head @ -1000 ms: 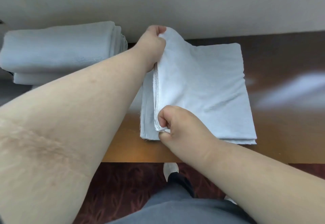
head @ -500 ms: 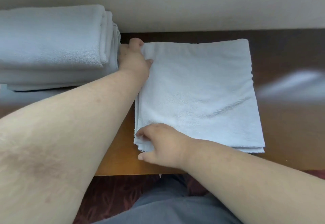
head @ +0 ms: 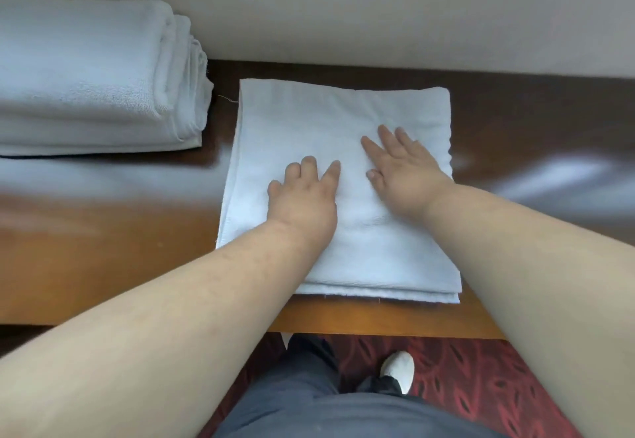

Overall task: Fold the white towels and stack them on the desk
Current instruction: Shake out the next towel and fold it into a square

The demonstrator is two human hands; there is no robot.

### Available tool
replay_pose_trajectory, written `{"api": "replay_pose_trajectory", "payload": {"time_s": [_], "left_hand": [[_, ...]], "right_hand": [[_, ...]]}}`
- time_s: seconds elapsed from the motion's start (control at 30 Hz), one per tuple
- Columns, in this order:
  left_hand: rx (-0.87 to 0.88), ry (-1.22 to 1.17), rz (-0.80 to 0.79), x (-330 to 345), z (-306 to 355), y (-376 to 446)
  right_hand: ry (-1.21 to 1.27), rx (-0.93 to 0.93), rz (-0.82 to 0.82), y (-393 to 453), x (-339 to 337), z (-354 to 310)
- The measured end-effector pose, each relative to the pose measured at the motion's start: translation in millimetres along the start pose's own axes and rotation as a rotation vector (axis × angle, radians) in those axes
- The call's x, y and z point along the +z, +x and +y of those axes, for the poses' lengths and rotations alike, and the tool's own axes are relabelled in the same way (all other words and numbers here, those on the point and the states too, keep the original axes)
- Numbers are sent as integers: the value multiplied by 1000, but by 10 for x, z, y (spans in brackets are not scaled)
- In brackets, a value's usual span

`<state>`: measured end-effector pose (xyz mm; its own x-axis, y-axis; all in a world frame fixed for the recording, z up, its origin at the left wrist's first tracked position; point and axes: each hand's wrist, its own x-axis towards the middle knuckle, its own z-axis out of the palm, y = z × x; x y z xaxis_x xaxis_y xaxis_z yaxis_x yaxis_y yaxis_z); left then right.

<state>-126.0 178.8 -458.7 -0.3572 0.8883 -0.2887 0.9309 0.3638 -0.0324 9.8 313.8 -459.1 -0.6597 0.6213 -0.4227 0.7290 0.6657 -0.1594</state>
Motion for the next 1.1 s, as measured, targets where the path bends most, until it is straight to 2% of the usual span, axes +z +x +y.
{"api": "replay_pose_trajectory", "payload": {"time_s": [0.2,0.33,0.4,0.47,0.53,0.57,0.6,0.67,0.77,0.9,0.97,1.03,1.1], "left_hand": [[211,139,-136,-278,10,319],[367,318,-253,-520,234,577],[382,375,-285,-623,369,612],[304,301,-246,-639,500,478],[206,54,-141,-505,677,119],[188,-77,-75,-369,771,-132],[185,-159,-20,-209,852,-399],[184,-171,-21,96,904,-818],[189,-47,-69,372,680,-934],[249,10,-63,364,321,-785],[224,-26,-74,327,336,-826],[218,-98,-47,284,473,-881],[271,-89,-16,312,572,-956]], "right_hand": [[62,222,-34,-336,-26,81],[83,372,-78,-718,-11,61],[140,443,-133,-851,20,6],[316,462,-114,-933,50,16],[420,369,11,-1060,32,68],[366,285,103,-1131,54,101],[233,174,180,-1201,107,152],[-14,-7,160,-1339,272,279],[-11,49,9,-1441,526,424],[124,188,37,-1448,702,267],[130,219,32,-1479,723,177],[94,142,85,-1496,687,142],[1,-21,101,-1497,667,210]]}}
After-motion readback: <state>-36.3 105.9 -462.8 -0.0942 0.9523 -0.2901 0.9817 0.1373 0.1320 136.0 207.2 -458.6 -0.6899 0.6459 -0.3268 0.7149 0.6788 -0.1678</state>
